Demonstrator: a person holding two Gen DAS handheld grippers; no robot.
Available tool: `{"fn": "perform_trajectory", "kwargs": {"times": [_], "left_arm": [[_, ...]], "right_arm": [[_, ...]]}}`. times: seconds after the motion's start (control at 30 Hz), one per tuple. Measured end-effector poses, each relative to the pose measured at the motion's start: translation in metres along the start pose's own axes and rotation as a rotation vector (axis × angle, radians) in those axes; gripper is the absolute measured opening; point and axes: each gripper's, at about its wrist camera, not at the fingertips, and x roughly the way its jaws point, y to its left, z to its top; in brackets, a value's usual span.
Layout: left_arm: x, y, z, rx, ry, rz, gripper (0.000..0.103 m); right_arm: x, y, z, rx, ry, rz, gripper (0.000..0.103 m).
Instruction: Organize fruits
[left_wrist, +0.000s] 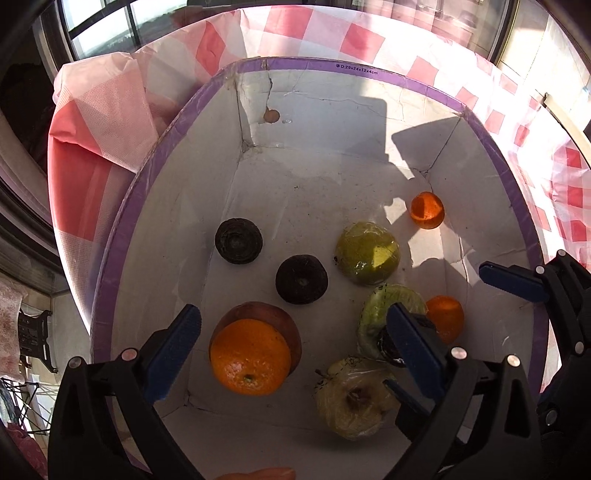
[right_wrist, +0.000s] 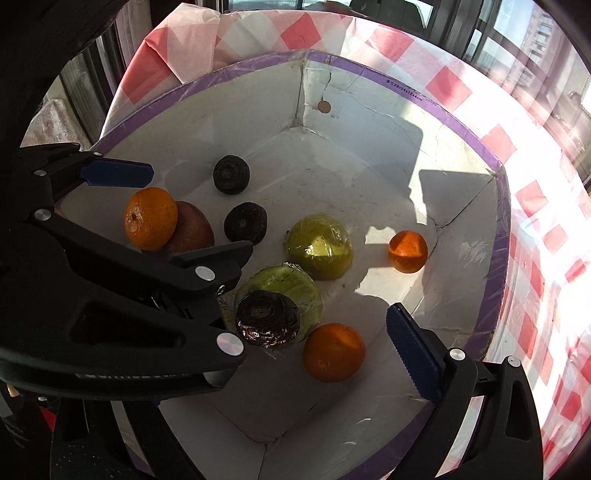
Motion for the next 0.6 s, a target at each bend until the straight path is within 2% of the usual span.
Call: {"fn": "perform_trajectory", "kwargs": {"times": [0.27,0.6], "left_arm": [[-0.0043,0.0019,-0.0071,-0.016,-0.031,0.016,0.101],[-0.0032,0.0049,-0.0063,-0.029,-0.033,0.014,0.100]], "right_arm": [[-0.0004,0.0002,0.0008,0.005,-0.006,0.010,0.096],[-0.0005,0.0003,0.0015,0.005,-0.007,0.011,0.096]]}}
